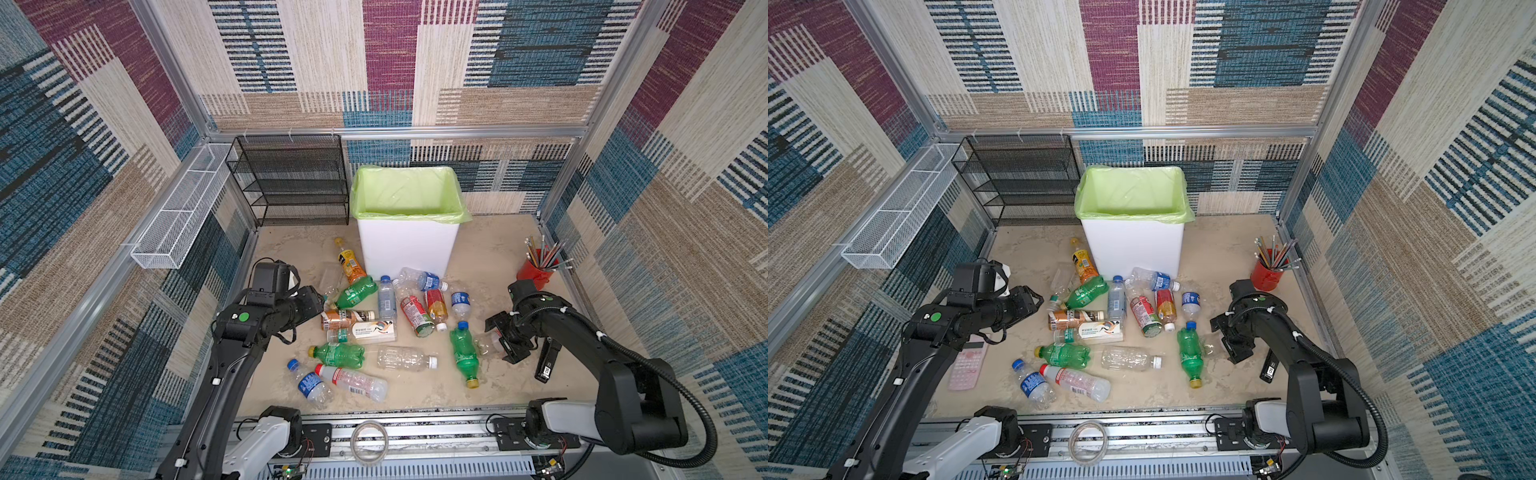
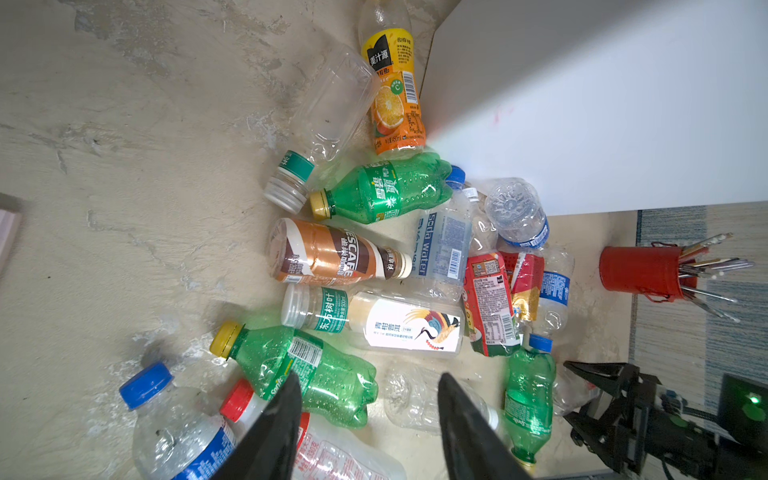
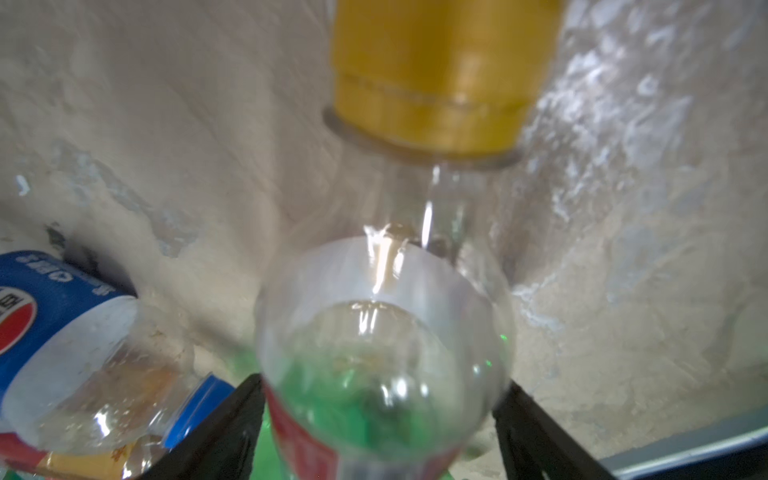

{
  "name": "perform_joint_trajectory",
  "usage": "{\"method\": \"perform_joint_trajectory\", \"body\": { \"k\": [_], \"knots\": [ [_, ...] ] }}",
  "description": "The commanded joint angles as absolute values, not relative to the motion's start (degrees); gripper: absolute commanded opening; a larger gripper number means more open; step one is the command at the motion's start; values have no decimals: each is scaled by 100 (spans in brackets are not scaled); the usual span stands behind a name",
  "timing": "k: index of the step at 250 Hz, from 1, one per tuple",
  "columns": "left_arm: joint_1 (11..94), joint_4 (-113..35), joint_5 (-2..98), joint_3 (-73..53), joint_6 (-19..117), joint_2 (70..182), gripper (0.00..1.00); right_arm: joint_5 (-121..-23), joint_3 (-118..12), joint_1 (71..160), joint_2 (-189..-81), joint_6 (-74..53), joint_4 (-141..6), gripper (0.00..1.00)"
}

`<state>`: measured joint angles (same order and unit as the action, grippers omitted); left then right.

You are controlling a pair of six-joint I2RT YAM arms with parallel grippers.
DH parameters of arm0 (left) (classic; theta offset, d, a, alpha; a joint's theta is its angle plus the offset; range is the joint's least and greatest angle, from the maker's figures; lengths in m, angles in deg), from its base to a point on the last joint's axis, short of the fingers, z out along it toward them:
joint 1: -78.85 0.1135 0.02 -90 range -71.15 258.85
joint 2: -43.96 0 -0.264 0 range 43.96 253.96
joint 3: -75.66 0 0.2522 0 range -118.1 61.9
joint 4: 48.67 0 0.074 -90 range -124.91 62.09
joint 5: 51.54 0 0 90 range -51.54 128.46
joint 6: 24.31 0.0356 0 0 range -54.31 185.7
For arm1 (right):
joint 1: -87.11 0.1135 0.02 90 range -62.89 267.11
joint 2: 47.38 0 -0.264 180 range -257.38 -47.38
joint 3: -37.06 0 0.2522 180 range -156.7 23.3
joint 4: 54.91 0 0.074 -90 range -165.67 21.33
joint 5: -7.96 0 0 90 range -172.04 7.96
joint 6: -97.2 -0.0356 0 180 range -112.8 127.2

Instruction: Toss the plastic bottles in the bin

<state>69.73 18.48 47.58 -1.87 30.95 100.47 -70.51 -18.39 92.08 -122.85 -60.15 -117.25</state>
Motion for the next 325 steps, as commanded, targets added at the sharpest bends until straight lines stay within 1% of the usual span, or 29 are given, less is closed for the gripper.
{"method": "perform_joint_trajectory", "body": {
  "k": [1,36,60,85,99,138,160,170,187,197,209,220,228,246,262,274,280,291,305,312,315,318,325],
  "knots": [
    [6971,1836,4760,-300,2948,10083,54,-7391,-1739,9212,-12376,-5934,-11282,83],
    [6969,1847,4752,-467,3001,10176,54,-7518,-1595,9212,-12263,-5855,-11145,73],
    [6962,1848,4744,-517,3019,10214,54,-7592,-1557,9212,-11968,-5750,-11152,61],
    [6962,1841,4753,-500,3015,10248,54,-7632,-1529,9212,-11558,-5598,-11176,51],
    [6954,1819,4744,-488,3003,10255,54,-7607,-1529,9212,-11294,-5493,-11174,48],
    [6945,1776,4742,-473,2968,10311,54,-7412,-1764,9212,-10452,-5060,-10874,44],
    [6945,1703,4801,-456,2932,10354,54,-7011,-1986,9212,-10060,-4561,-10121,43],
    [6945,1644,4825,-438,2906,10368,53,-6775,-2073,9212,-9900,-4369,-9645,41],
    [6945,1540,4861,-402,2827,10372,53,-6171,-2103,9221,-9624,-3940,-8306,40],
    [6945,1503,4885,-409,2783,10390,53,-6178,-2144,9246,-9530,-3921,-7607,40],
    [6947,1493,4904,-452,2764,10425,53,-6214,-2401,9256,-9668,-3846,-7047,41],
    [6945,1491,4907,-513,2755,10456,53,-6136,-2928,9263,-10050,-3637,-6762,43],
    [6945,1494,4887,-550,2762,10472,53,-6059,-3396,9288,-10419,-3551,-6614,44],
    [6940,1497,4833,-620,2764,10473,53,-6008,-4521,9485,-11321,-3394,-6178,41],
    [6944,1476,4804,-687,2778,10474,53,-6072,-5871,9768,-12290,-3131,-6126,40],
    [6945,1484,4801,-765,2793,10495,53,-5987,-7186,9977,-13155,-2935,-6490,41],
    [6945,1505,4782,-807,2807,10511,53,-5950,-7906,10090,-13602,-2856,-6753,45],
    [6945,1546,4757,-887,2824,10542,53,-5902,-9226,10270,-14384,-2712,-7364,57],
    [6945,1578,4715,-975,2850,10547,53,-6084,-10732,10401,-15133,-2588,-8227,73],
    [6945,1597,4694,-1011,2860,10540,53,-6201,-11321,10407,-15359,-2514,-8566,80],
    [6945,1609,4678,-1023,2865,10539,53,-6297,-11594,10410,-15447,-2469,-8716,85],
    [6945,1614,4675,-1040,2869,10535,53,-6378,-11761,10406,-15492,-2433,-8798,89],
    [6944,1626,4640,-1061,2880,10523,53,-6531,-12030,10408,-15520,-2317,-8872,92]
  ]
}}
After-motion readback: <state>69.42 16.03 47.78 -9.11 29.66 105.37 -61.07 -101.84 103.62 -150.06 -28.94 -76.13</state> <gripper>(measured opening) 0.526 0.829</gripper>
